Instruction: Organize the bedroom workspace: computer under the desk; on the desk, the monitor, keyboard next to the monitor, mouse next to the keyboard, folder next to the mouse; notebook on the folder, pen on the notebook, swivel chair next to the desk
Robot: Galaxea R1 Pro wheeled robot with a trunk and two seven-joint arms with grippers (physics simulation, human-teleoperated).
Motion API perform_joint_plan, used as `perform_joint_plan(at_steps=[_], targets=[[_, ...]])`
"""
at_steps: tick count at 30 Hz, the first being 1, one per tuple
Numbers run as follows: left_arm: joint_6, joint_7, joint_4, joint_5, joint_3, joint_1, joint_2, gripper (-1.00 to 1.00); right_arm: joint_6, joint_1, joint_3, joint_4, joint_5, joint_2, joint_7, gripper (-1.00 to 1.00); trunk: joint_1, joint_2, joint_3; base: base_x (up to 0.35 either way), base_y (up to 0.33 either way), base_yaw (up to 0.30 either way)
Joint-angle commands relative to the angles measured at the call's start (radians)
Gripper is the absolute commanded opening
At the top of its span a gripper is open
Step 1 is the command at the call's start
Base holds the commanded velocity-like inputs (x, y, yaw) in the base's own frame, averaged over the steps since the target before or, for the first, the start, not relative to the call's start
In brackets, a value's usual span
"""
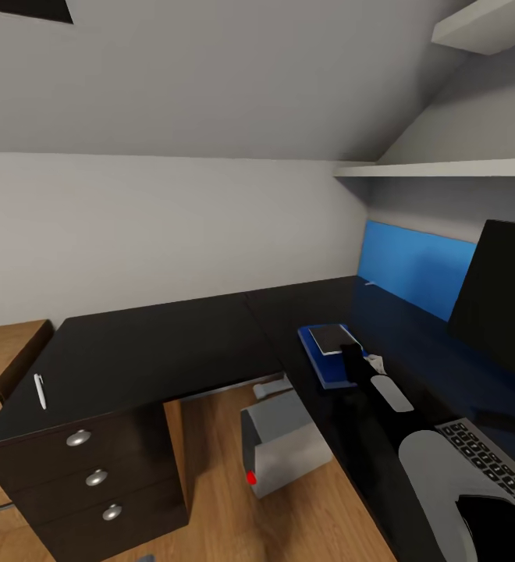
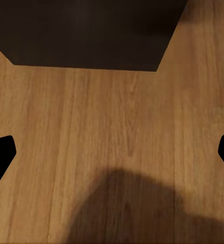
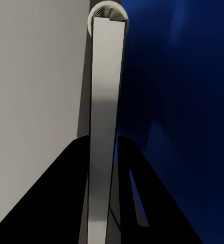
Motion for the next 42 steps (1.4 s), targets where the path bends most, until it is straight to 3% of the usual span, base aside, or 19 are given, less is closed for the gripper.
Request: perform_joint_plan(at_steps=[1,28,29,42], targets=[[0.001,0.007,-0.001,0.008,-0.004,0.0,0.001,1.0,0.006,-0.001,-0.004,0.0,-0.008,0.0,0.004,-1.0,0.0,0.0,-0.001,0.019,-0.015,0.0],[0.001,0.007,-0.001,0.01,-0.003,0.0,-0.002,1.0,0.007,-0.001,-0.004,0.001,-0.008,-0.001,0.004,-1.0,0.015,-0.028,-0.014,0.001,-0.001,0.0],[0.0,0.007,-0.001,0.009,-0.003,0.0,-0.001,1.0,0.007,-0.001,-0.004,0.001,-0.008,-0.001,0.004,1.0,0.015,-0.028,-0.014,0.0,0.0,0.0],[-0.003,0.007,-0.001,0.009,-0.004,0.0,0.0,1.0,0.008,-0.001,-0.004,0.0,-0.008,-0.001,0.004,1.0,0.015,-0.028,-0.014,0.0,0.0,0.0]])
